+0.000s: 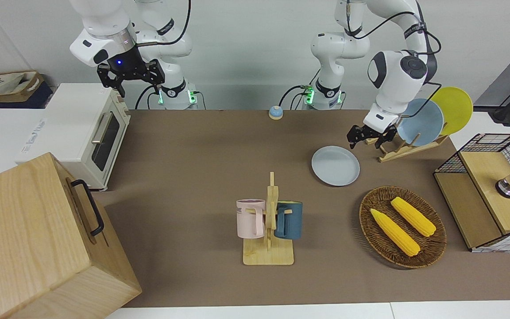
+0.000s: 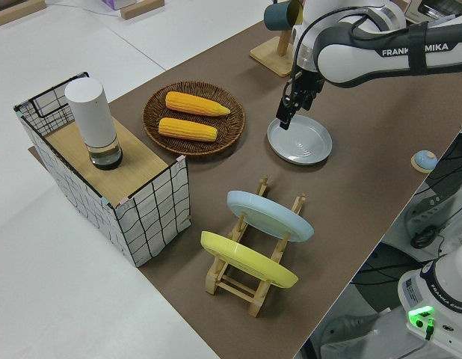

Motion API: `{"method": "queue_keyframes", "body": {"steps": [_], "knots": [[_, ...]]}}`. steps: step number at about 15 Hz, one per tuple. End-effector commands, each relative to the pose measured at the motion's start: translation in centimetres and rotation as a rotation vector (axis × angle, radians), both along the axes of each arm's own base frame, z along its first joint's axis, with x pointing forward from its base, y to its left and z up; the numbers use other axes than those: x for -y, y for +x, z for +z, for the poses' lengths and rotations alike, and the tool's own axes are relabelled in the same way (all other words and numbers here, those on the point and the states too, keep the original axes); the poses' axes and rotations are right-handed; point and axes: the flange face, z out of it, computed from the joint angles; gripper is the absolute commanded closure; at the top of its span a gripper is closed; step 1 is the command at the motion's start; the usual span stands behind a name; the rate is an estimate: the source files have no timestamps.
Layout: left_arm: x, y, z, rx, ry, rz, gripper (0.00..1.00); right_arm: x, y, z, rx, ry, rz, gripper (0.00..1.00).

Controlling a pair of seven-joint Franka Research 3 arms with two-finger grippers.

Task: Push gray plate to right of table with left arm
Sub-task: 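Move the left gripper down to the near edge of the gray plate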

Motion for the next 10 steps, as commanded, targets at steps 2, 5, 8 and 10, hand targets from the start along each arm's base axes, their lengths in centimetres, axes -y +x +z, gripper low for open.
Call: {"method": "queue_keyframes", "body": {"steps": [2, 5, 8, 10], "knots": [[-0.4, -1.9, -2.3, 0.033, -0.004, -0.002, 0.01, 0.2, -0.3, 0.4, -0.004, 0.002, -0.015, 0.017], [-0.4, -2.3, -3.8, 0.046, -0.003, -0.001, 0.00, 0.1, -0.3, 0.4, -0.004, 0.002, -0.014, 0.017], [-0.5, -3.2, -5.9, 0.061, -0.002, 0.000, 0.00, 0.1, -0.3, 0.4, -0.004, 0.001, -0.015, 0.017], [-0.6, -3.3, -7.1, 0.058, -0.001, 0.002, 0.01, 0.2, -0.3, 0.4, -0.004, 0.001, -0.017, 0.017]]}}
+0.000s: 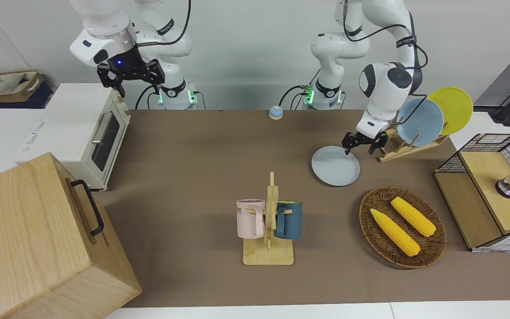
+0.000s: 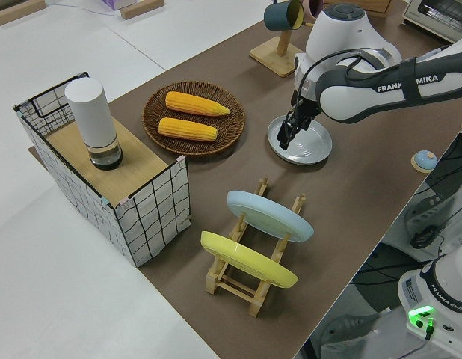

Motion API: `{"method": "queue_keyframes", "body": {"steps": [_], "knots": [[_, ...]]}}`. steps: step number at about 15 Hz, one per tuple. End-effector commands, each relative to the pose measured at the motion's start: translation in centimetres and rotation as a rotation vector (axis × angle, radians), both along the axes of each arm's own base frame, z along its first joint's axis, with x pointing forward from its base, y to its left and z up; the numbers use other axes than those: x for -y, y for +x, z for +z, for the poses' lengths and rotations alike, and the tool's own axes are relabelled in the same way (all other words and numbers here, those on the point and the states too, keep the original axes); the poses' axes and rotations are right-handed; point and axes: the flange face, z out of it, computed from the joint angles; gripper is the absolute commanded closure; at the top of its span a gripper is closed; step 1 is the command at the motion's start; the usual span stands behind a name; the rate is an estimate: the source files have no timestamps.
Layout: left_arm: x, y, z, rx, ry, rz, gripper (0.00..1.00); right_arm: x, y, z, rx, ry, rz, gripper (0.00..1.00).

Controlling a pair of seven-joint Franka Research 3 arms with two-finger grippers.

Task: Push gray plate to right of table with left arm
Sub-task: 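Move the left gripper down to the near edge of the gray plate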

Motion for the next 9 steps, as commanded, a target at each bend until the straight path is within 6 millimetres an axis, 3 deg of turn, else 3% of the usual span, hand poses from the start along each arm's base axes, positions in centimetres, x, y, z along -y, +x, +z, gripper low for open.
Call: {"method": "queue_keyframes", "body": {"steps": [1, 6, 9], "knots": [[-0.4, -1.2, -1.9, 0.018, -0.002, -0.005, 0.01, 0.1, -0.3, 0.4, -0.004, 0.001, -0.015, 0.017], [-0.4, -1.7, -4.4, 0.029, 0.001, -0.002, 0.00, 0.2, -0.3, 0.4, -0.004, 0.001, -0.017, 0.017], [-0.6, -1.5, -4.7, 0.038, 0.001, 0.001, 0.00, 0.2, -0.3, 0.4, -0.004, 0.001, -0.017, 0.017]]}}
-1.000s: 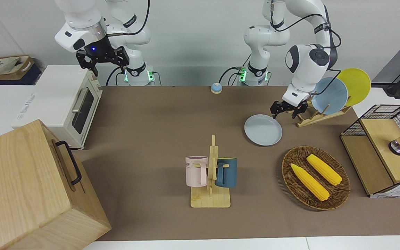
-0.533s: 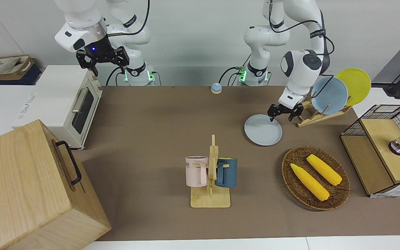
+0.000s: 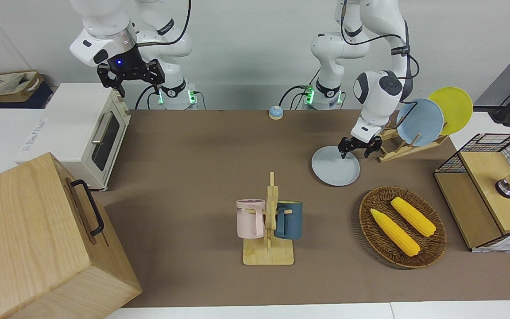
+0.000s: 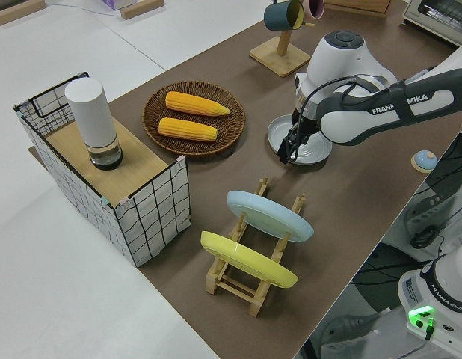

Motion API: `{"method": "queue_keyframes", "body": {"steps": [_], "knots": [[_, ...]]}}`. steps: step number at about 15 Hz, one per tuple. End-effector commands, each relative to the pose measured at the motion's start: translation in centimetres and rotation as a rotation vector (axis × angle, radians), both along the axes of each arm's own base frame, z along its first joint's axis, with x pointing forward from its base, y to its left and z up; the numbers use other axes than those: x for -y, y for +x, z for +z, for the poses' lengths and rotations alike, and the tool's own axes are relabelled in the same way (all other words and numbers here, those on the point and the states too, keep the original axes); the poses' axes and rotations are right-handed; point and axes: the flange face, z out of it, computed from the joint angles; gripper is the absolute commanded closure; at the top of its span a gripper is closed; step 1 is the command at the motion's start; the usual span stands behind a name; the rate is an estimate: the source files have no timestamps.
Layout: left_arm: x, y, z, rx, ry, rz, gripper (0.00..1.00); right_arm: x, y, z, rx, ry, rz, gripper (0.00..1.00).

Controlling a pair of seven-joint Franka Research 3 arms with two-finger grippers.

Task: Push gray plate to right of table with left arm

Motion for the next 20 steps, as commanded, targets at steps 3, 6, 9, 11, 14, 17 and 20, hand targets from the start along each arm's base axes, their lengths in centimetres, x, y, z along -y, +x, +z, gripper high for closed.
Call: {"method": "queue_keyframes", "body": {"steps": [3, 6, 9, 11, 14, 17, 20], "knots": [[-0.4, 0.0, -1.2, 0.023, -0.001, -0.004, 0.01, 0.2, -0.3, 0.4, -0.004, 0.001, -0.017, 0.017], [-0.4, 0.1, -1.5, 0.028, 0.000, -0.003, 0.00, 0.1, -0.3, 0.4, -0.004, 0.002, -0.014, 0.017], [-0.6, 0.2, -1.8, 0.030, 0.001, -0.017, 0.01, 0.1, -0.3, 0.4, -0.004, 0.002, -0.014, 0.017], [-0.9, 0.2, -1.9, 0.030, 0.002, -0.014, 0.01, 0.1, -0.3, 0.4, -0.004, 0.001, -0.015, 0.017], [-0.9, 0.2, -1.9, 0.030, 0.002, -0.014, 0.15, 0.2, -0.3, 0.4, -0.004, 0.002, -0.015, 0.017], [-0.9, 0.3, -1.9, 0.034, 0.001, -0.009, 0.48, 0.1, -0.3, 0.4, -0.004, 0.002, -0.014, 0.017], [-1.0, 0.3, -1.9, 0.036, 0.001, 0.000, 0.81, 0.1, -0.3, 0.4, -0.004, 0.002, -0.014, 0.017]]}}
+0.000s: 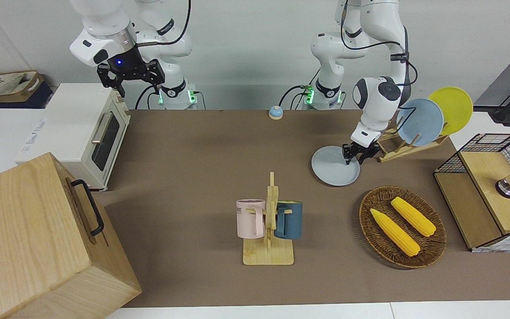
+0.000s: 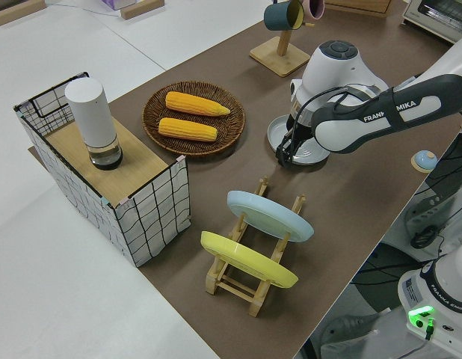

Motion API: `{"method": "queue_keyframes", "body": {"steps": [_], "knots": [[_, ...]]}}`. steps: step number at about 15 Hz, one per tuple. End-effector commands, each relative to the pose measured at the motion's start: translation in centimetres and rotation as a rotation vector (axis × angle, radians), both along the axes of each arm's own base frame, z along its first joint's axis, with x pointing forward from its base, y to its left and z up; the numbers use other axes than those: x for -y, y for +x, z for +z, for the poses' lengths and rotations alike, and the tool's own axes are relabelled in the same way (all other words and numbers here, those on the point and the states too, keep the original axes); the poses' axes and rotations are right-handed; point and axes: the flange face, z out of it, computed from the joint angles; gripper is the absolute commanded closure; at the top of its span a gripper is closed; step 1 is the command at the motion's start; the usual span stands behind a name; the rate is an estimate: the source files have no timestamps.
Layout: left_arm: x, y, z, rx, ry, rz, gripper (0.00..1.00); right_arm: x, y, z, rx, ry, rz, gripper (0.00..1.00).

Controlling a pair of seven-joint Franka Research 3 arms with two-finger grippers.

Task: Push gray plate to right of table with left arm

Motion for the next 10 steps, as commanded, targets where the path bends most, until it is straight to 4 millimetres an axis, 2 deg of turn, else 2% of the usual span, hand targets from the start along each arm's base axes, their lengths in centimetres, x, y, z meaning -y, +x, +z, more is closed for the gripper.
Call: {"method": "queue_keyframes", "body": {"steps": [1, 2, 10], "knots": [[-0.39, -0.19, -0.17, 0.016, -0.002, 0.003, 0.91, 0.09, -0.26, 0.43, -0.004, 0.002, -0.013, 0.017], [-0.39, -0.19, -0.17, 0.016, -0.002, 0.003, 0.99, 0.17, -0.25, 0.43, -0.004, 0.001, -0.017, 0.017], [-0.46, -0.13, -0.11, 0.023, -0.002, 0.004, 1.00, 0.09, -0.26, 0.43, -0.004, 0.001, -0.015, 0.017]]}}
